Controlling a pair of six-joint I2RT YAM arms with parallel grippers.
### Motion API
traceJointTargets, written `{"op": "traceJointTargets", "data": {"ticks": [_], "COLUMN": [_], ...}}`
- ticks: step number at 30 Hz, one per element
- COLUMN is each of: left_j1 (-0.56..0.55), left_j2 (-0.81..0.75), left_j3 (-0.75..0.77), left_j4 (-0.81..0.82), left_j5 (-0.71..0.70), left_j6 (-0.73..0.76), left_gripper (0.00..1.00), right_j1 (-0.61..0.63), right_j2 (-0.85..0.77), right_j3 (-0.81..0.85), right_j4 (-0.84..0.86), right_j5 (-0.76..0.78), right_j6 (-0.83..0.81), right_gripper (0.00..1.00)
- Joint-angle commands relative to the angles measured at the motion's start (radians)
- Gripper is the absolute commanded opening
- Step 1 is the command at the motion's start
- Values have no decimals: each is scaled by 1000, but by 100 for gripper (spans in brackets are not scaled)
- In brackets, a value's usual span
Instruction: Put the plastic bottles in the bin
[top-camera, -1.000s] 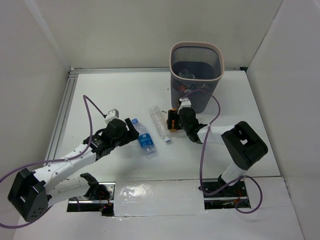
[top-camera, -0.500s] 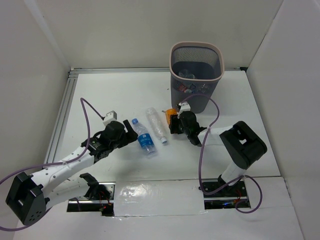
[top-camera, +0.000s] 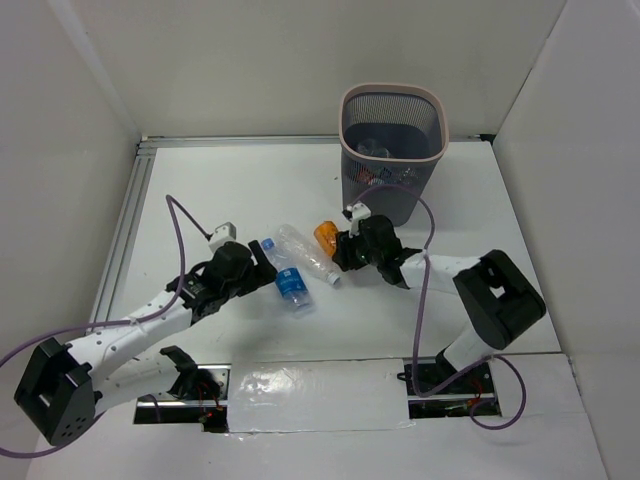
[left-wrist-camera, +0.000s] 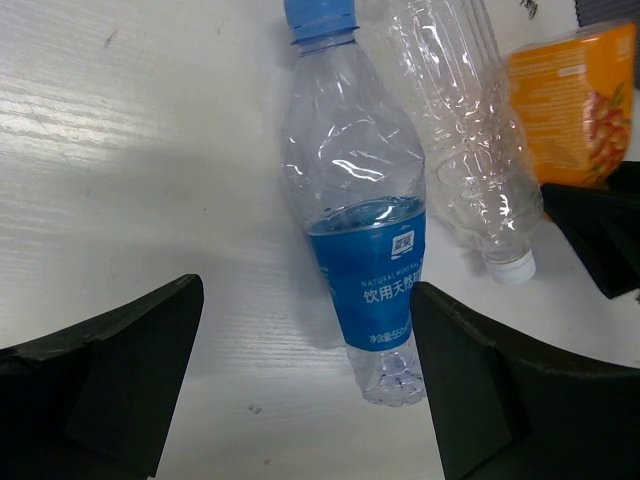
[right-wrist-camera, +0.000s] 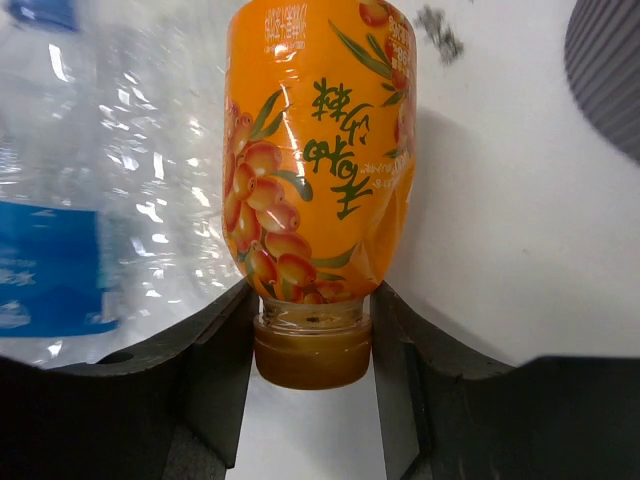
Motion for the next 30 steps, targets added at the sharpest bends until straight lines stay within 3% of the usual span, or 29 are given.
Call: {"op": "traceJointTargets", "data": {"ticks": [1, 6, 13, 19, 21, 27, 30], "left_j1": [-5, -5, -5, -5, -5, -5, -5], "left_j2": [13, 34, 102, 152, 165, 249, 298], "left_j3": [18, 18, 18, 36, 45, 76, 96], "left_j4": [48, 68, 120, 164, 177, 226, 247], "left_j5": [3, 13, 34, 65, 77, 105, 114], "left_j6": [18, 28, 28, 61, 74, 104, 115], "left_gripper": [97, 97, 100, 100, 100, 100, 100], "right_j1": [-6, -6, 3, 3, -19, -108, -135], "right_j2": [-142, -259, -394, -404, -372, -329, -292], "right_j3": [39, 77, 201, 353, 450, 602, 677], "right_j4": [-42, -99, -206, -215, -229, -242, -252], "right_j5": [-46, -63, -253, -166, -114, -149, -75], "right_j6": [-79, -191, -395, -420, -408, -397, -379], "right_gripper": [11, 11, 8, 7, 7, 7, 7]}}
